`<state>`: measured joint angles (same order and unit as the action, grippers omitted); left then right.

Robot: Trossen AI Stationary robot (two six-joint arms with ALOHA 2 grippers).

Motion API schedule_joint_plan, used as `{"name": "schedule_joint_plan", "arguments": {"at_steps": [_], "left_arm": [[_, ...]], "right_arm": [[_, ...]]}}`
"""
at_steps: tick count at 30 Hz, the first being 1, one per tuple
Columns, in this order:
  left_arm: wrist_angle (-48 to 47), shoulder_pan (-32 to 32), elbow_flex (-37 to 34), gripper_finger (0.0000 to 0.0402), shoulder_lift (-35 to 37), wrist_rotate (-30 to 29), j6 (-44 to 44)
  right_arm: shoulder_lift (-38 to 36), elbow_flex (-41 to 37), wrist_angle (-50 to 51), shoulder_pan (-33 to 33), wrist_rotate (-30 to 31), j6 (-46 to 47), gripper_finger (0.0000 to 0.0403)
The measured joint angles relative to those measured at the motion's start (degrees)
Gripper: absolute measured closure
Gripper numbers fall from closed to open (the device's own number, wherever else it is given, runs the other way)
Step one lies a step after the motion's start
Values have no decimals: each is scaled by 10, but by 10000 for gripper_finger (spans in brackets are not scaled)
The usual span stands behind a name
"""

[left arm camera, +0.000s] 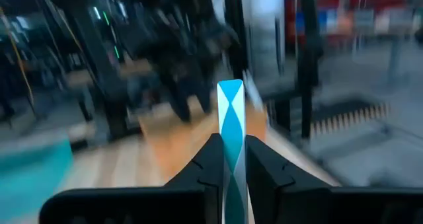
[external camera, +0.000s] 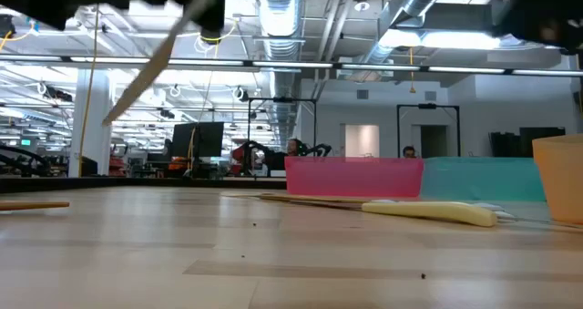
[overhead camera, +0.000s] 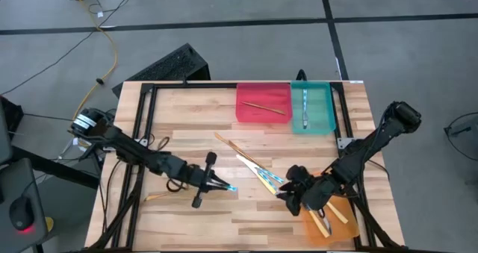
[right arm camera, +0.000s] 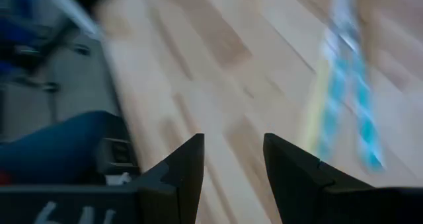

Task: Sort silverware by color (type)
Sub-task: Put the blue knife into blue bin

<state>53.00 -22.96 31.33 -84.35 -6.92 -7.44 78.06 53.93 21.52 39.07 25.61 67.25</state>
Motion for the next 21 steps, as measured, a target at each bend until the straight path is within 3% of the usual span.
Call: {"name": "schedule_joint_plan", "arguments": {"at_steps": [6, 12, 21], "left_arm": [[106, 0, 0, 380, 40, 5, 21], [220, 1, 0, 380, 46, 30, 24], [328, 28, 1, 380, 45, 123, 73]], "right_arm": [[0, 0, -151, -19, 42, -194, 225], [0, 0, -211, -57, 97, -319, 225], [0, 0, -330, -134, 92, -460, 224]]}}
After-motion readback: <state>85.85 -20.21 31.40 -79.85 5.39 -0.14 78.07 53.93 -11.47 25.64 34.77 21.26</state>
